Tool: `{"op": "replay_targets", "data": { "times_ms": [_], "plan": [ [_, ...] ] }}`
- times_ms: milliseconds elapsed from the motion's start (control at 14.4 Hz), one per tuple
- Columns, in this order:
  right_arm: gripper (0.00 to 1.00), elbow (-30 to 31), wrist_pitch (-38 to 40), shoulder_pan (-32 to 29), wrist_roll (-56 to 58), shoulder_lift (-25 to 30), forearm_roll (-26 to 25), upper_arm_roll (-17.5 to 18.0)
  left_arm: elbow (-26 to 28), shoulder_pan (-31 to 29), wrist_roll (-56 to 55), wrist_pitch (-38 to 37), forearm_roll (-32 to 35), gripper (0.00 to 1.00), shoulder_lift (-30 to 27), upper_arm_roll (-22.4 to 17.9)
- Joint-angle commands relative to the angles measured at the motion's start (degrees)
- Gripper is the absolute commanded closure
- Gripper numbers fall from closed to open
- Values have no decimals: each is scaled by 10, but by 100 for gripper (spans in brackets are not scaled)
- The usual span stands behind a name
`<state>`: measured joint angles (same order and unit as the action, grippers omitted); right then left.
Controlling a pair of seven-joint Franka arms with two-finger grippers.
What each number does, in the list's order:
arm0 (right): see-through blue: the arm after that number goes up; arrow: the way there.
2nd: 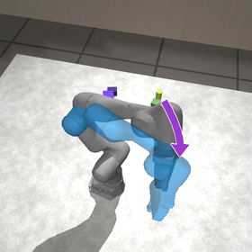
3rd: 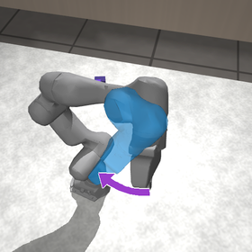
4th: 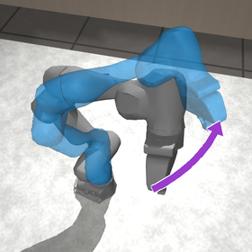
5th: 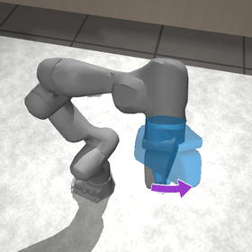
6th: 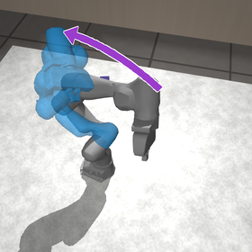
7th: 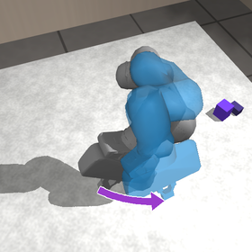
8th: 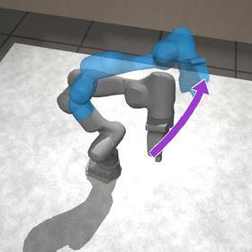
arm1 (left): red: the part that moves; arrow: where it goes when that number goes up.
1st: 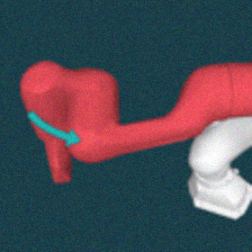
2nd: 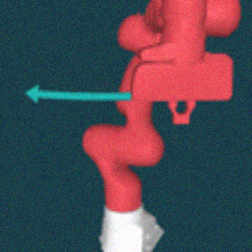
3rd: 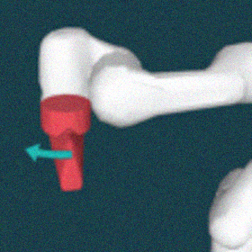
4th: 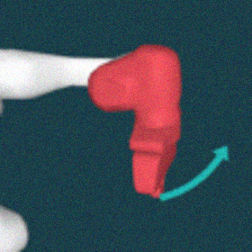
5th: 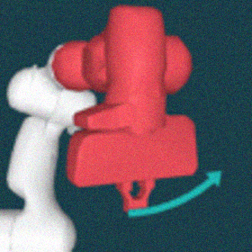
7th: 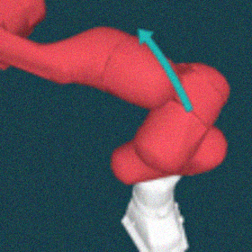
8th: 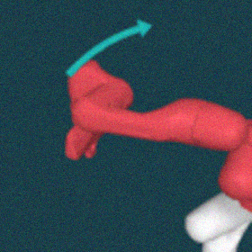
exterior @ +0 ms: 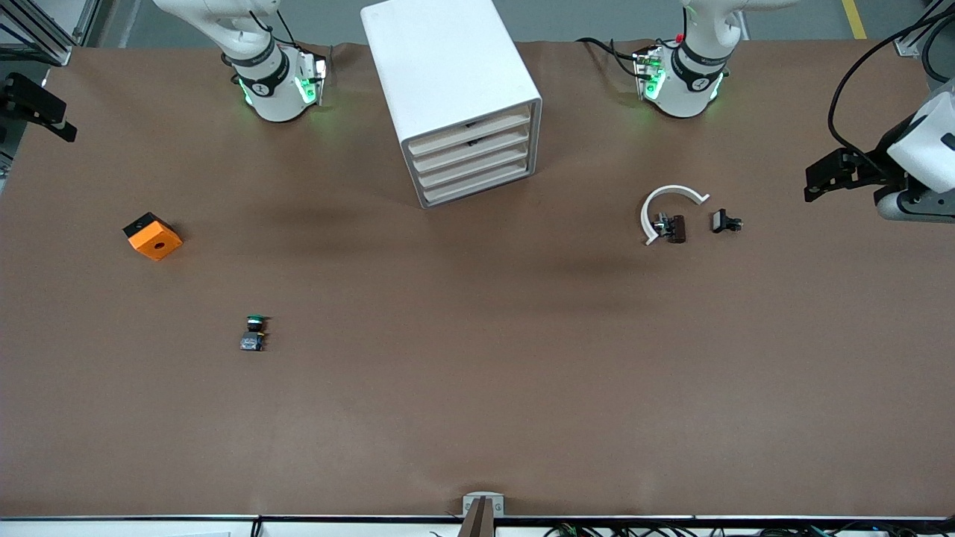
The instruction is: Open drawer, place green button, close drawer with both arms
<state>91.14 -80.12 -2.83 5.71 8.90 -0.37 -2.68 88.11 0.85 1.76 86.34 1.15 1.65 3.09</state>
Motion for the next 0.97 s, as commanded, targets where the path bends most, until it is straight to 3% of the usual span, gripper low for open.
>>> {"op": "replay_targets", "data": {
  "times_ms": [0,695,903],
  "plan": [
    [0,7,0,4,4,11,0,-3,-12,-1,-3,-12,14,0,4,4],
    [0,-17,0,-14,-3,0,9,-9,-5,-5,-4,-13,10,0,5,2],
    [0,-12,2,-14,-1,-44,-5,-4,-2,1,-7,-13,7,0,31,3]
  ]
}}
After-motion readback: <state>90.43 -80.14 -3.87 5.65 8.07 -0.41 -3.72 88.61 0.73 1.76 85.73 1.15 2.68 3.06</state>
